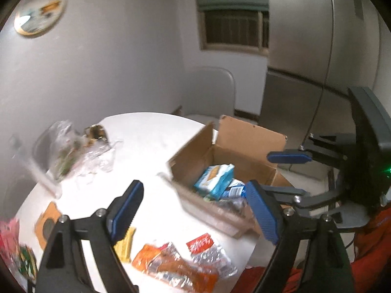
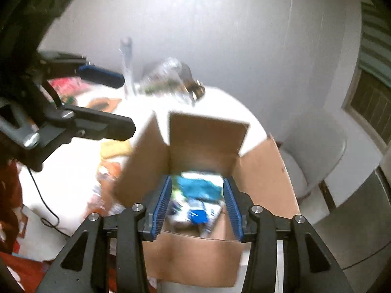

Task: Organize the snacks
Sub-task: 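Move both open tools back over the remaining snacks on the table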

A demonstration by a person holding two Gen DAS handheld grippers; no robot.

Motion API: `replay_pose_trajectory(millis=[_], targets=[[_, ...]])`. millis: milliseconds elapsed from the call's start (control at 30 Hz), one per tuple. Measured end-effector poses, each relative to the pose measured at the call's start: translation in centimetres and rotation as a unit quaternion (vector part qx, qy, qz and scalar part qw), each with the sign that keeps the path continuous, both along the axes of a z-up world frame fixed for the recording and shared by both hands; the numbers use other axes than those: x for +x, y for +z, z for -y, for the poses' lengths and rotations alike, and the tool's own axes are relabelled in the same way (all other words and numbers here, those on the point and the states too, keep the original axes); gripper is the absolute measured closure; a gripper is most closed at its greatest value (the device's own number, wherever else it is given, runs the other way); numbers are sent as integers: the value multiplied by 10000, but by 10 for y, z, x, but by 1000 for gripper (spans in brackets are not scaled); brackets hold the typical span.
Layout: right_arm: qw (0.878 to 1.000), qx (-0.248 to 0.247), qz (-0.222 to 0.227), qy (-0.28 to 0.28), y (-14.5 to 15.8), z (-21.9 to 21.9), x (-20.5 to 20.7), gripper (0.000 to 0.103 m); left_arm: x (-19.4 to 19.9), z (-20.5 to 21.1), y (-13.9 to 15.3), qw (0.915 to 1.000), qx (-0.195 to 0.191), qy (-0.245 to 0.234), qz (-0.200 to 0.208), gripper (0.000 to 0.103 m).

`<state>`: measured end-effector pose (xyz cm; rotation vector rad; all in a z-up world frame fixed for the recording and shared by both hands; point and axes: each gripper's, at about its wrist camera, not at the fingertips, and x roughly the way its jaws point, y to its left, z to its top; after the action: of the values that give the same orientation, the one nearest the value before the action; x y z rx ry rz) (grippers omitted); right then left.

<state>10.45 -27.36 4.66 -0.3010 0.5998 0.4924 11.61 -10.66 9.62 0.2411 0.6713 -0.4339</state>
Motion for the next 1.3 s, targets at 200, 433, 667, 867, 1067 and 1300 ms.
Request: replay_pose_trajectory(millis=[200, 433, 667, 867, 1067, 1300], targets=[[9967, 159, 314, 731, 11, -52, -49, 62, -48, -65, -14, 9979, -153, 573, 244, 18], [9887, 50, -262, 1475, -38, -123, -85, 61, -74, -130, -77, 9926, -450, 1111, -217, 18], [9890, -100, -819, 1231, -124, -151, -50, 47, -71, -159, -162, 9801, -1036, 1406, -944, 18], [9900, -55, -937, 1052, -157, -147, -28, 32, -67, -159, -200, 9717, -1315, 1481, -1288, 18], [9834, 294, -1270, 1261, -169, -155, -26, 31, -64, -164, -210, 9666, -1476, 1533, -1427, 18], [9747, 567, -1331, 1701, -173, -177, -49, 31, -60, -168, -214, 9640, -1528, 1565, -1513, 18]])
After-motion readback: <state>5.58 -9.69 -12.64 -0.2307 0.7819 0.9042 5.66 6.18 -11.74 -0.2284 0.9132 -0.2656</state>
